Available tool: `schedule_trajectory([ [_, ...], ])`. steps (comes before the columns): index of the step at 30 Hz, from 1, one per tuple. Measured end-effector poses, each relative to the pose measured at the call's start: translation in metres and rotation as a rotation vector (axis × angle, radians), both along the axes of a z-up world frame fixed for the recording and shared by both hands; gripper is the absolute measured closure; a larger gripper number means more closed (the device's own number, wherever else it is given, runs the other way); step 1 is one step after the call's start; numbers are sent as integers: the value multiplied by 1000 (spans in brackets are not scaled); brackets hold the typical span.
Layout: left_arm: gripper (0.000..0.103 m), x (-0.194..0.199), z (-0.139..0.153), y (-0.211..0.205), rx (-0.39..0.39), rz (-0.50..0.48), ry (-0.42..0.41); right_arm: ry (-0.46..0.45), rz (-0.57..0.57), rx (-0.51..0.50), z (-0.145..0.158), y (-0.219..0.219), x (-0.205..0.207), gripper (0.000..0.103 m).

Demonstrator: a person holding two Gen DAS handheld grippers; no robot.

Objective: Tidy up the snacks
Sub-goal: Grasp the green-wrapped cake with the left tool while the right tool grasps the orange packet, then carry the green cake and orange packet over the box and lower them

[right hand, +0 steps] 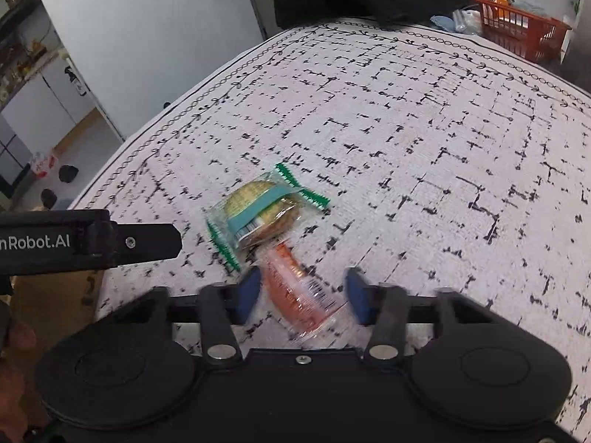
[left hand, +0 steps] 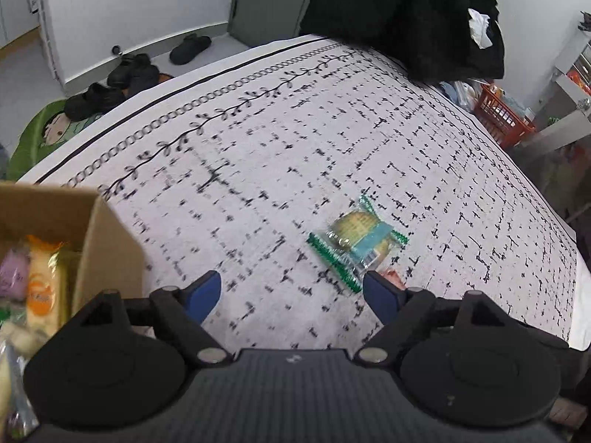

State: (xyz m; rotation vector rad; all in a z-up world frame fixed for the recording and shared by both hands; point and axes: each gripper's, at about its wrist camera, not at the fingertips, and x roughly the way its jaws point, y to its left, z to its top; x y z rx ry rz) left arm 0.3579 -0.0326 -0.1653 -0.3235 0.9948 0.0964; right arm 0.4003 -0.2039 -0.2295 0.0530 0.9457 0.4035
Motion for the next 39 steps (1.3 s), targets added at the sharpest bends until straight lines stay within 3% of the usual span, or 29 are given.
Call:
schedule_trajectory([
  [5, 22, 15, -8, -7, 4, -46, -2, -5, -17, -24, 1, -7, 10, 81],
  [12, 22, 37, -18, -24, 4, -116, -13, 2, -65, -24, 3, -31, 17, 81],
  [20, 21, 55, -34, -50, 106, -280, -12, 1, -48, -70, 4, -35, 9, 81],
  [24, 21, 61, -42, -56, 177, -322, -10, 17, -28, -90, 7, -35, 7, 81],
  [29, 21, 66, -46, -64, 198, -361, -34, 51, -42, -79, 10, -42, 1, 83],
  [32, 35, 68, -49, -68, 202, -354, -30, 65, -62, -73, 14, -45, -1, 84],
  [35, 41, 65, -44, -68, 170, -333, -27, 78, -83, -47, 19, -48, -5, 85],
  [36, 56, 61, -41, -67, 151, -335, -24, 78, -85, -36, 21, -48, -7, 85],
  [39, 56, 48, -29, -65, 142, -315, -26, 64, -83, -10, 30, -44, -14, 85],
])
